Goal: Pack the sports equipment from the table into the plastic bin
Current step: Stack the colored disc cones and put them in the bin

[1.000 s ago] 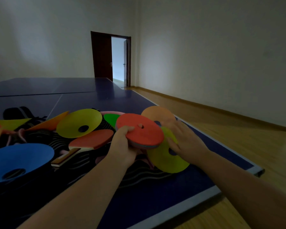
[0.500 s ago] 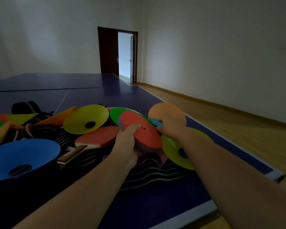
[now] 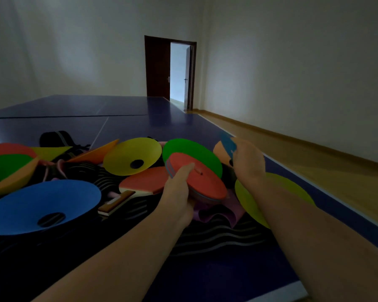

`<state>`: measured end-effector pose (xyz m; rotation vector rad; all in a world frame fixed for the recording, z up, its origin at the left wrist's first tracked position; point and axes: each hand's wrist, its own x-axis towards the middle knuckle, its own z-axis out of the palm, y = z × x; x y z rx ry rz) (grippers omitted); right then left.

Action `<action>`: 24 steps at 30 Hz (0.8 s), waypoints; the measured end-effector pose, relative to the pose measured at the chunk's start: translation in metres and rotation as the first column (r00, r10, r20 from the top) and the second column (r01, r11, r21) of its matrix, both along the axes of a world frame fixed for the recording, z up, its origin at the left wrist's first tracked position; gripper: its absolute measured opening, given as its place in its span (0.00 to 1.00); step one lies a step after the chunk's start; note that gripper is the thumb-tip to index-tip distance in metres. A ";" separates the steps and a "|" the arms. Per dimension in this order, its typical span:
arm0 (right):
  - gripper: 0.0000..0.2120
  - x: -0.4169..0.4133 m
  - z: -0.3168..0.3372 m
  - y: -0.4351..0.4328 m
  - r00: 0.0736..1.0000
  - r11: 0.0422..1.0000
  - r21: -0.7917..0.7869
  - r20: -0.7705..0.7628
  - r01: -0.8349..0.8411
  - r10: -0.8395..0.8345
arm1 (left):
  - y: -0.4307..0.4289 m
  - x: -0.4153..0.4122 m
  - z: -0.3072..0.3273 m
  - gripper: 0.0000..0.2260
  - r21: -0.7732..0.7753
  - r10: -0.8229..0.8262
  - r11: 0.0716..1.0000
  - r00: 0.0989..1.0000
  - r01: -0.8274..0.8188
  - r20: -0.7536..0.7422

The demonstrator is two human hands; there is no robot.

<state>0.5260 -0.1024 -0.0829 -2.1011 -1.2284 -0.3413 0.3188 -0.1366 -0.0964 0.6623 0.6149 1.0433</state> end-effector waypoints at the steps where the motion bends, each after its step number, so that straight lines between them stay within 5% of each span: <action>1: 0.13 -0.008 0.006 -0.014 0.997 0.996 0.091 0.079 -0.023 0.016 | -0.001 -0.002 0.001 0.19 0.001 -0.009 1.000 1.000 0.009 0.004; 4: 0.18 -0.035 0.015 -0.050 0.953 0.959 0.171 0.244 -0.227 0.182 | -0.005 -0.010 0.005 0.29 0.051 -0.053 0.997 0.998 0.051 0.034; 8: 0.17 -0.077 -0.004 -0.093 0.655 0.779 0.193 0.678 -0.596 0.333 | -0.019 -0.023 0.013 0.27 0.090 -0.102 0.991 0.991 0.094 0.085; 17: 0.17 -0.118 -0.004 -0.139 0.455 0.600 -0.027 0.623 -0.800 0.636 | -0.048 -0.072 0.024 0.22 0.099 -0.077 0.993 0.981 0.060 0.176; 19: 0.16 -0.135 0.003 -0.145 0.492 0.567 -0.046 0.441 -0.823 0.750 | -0.053 -0.090 0.027 0.19 0.090 -0.067 0.995 0.983 0.052 0.171; 21: 0.15 -0.152 0.012 -0.149 0.573 0.570 0.090 0.006 -0.817 0.820 | -0.056 -0.107 0.030 0.18 0.082 -0.044 0.996 0.983 0.029 0.177; 24: 0.15 -0.185 0.030 -0.141 0.494 0.657 0.361 -0.448 -0.662 0.745 | -0.059 -0.139 0.037 0.18 0.105 0.007 0.994 0.973 -0.032 0.233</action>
